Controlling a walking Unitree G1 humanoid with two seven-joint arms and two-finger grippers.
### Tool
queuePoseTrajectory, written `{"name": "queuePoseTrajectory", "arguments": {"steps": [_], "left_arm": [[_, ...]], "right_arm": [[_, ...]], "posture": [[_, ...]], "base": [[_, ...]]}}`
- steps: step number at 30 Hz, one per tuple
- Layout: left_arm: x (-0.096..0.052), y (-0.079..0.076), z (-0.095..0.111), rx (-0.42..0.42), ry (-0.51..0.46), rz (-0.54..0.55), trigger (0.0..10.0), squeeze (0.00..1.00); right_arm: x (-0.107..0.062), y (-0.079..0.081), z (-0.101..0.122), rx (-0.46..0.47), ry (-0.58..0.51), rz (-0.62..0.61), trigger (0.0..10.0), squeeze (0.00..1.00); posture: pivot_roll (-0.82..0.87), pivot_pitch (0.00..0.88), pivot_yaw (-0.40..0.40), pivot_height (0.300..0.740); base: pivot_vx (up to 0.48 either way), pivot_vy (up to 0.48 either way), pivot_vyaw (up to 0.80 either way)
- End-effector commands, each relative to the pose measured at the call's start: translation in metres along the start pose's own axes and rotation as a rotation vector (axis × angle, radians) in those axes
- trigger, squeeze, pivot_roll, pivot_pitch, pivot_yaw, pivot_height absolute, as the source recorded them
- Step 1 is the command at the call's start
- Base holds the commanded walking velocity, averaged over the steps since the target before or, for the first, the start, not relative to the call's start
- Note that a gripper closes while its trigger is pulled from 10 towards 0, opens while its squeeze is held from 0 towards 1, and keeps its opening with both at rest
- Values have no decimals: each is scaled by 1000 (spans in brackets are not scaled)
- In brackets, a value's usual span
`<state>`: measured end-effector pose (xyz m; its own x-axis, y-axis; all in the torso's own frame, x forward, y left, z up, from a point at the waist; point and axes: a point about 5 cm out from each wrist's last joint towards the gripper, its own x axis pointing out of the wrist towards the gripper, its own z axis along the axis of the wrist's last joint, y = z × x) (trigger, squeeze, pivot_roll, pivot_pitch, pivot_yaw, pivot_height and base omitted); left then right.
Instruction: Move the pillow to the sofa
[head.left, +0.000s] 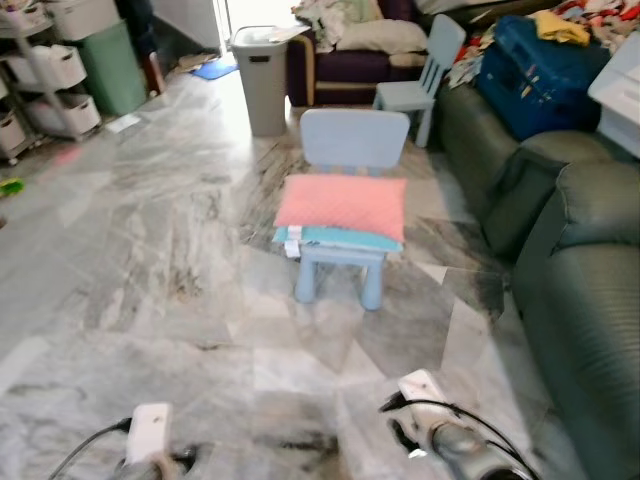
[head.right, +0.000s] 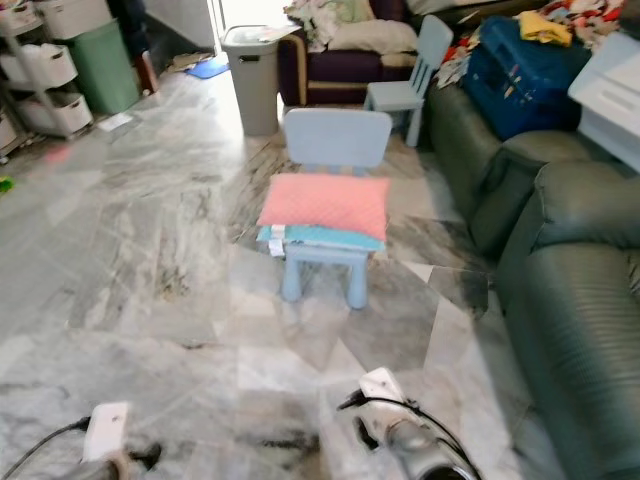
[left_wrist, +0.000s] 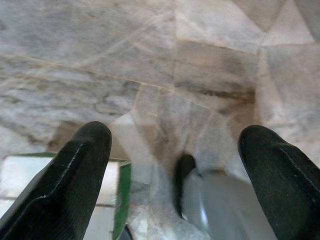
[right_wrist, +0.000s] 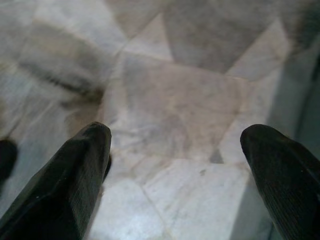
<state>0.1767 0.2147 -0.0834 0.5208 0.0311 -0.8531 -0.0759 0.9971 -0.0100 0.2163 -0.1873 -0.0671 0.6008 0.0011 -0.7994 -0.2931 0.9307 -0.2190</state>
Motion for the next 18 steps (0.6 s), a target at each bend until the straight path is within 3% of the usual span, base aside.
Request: {"name": "queuePoseTrajectory", "arguments": {"steps": [1, 9, 13, 14, 18], "left_arm": [[-3, 14, 3, 14, -22, 16, 10000, 0], [-2, 6, 12, 101, -85, -88, 10000, 0], [0, -8, 62, 104, -202, -156, 10000, 0], [0, -11, 73, 91, -233, -172, 10000, 0], [-1, -17, 82, 72, -268, -188, 10000, 0]], "right_arm": [[2, 9, 12, 57, -57, 0, 10000, 0], [0, 6, 12, 158, -111, -59, 10000, 0], [0, -1, 17, 196, -138, -90, 10000, 0], [0, -12, 25, 218, -171, -109, 10000, 0], [-2, -26, 34, 232, -211, -145, 10000, 0]], "posture": [[21, 0, 6, 740], [32, 0, -2, 740], [28, 0, -1, 740], [26, 0, -1, 740], [24, 0, 0, 740]], "base": [[394, 277, 0], [393, 275, 0], [394, 266, 0], [0, 0, 0], [0, 0, 0]]}}
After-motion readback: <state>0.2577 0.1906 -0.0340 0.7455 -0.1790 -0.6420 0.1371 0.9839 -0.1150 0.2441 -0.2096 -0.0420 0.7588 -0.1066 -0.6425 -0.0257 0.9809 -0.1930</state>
